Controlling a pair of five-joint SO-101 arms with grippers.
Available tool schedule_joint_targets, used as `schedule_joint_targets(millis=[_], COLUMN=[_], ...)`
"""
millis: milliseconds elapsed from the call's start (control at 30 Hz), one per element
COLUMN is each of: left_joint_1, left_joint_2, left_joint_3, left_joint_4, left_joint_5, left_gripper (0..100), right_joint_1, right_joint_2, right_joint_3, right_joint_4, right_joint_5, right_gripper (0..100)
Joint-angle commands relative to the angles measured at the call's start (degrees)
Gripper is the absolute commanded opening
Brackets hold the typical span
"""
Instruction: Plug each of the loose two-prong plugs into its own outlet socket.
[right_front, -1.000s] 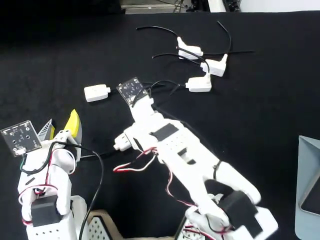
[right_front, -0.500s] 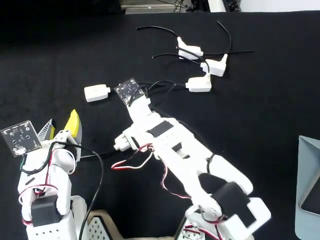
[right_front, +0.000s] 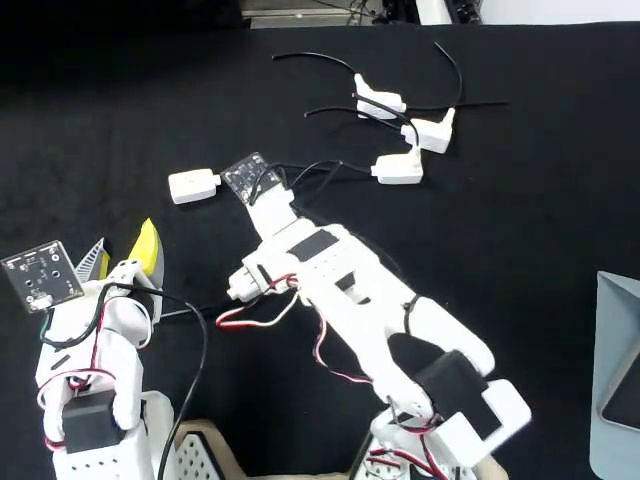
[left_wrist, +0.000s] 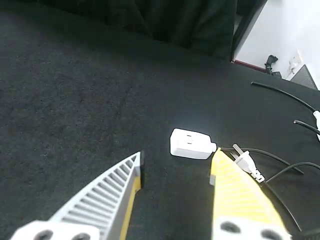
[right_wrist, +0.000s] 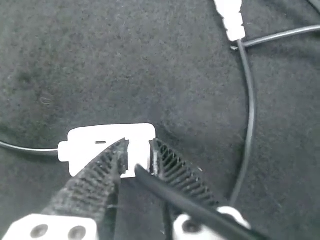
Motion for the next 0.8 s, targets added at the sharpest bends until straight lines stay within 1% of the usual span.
schedule_joint_targets(millis=[0,200,367,533,767], left_joint_1=[-0.7,-0.7,-0.7,-0.7,-0.7], left_joint_2=[-0.4,-0.4,-0.4,-0.4,-0.4], left_joint_3=[-2.7,-2.6,-2.6,-2.6,-2.5], left_joint_4=[0.2,0.2,0.2,0.2,0.2], left_joint_5=[0.3,0.3,0.3,0.3,0.3], left_gripper=[23,23,23,23,23], right_joint_1=[6.8,16.0,26.1,34.6,41.4], right_joint_2=[-5.5,-7.7,-7.5,-2.4,6.7], right_joint_3=[-2.6,-7.1,-11.8,-17.3,-21.8], right_joint_4=[1.1,1.1,0.6,1.1,1.1], right_joint_5=[0.6,0.6,0.5,-0.2,-11.7], right_gripper=[1.1,1.2,1.3,1.5,1.6])
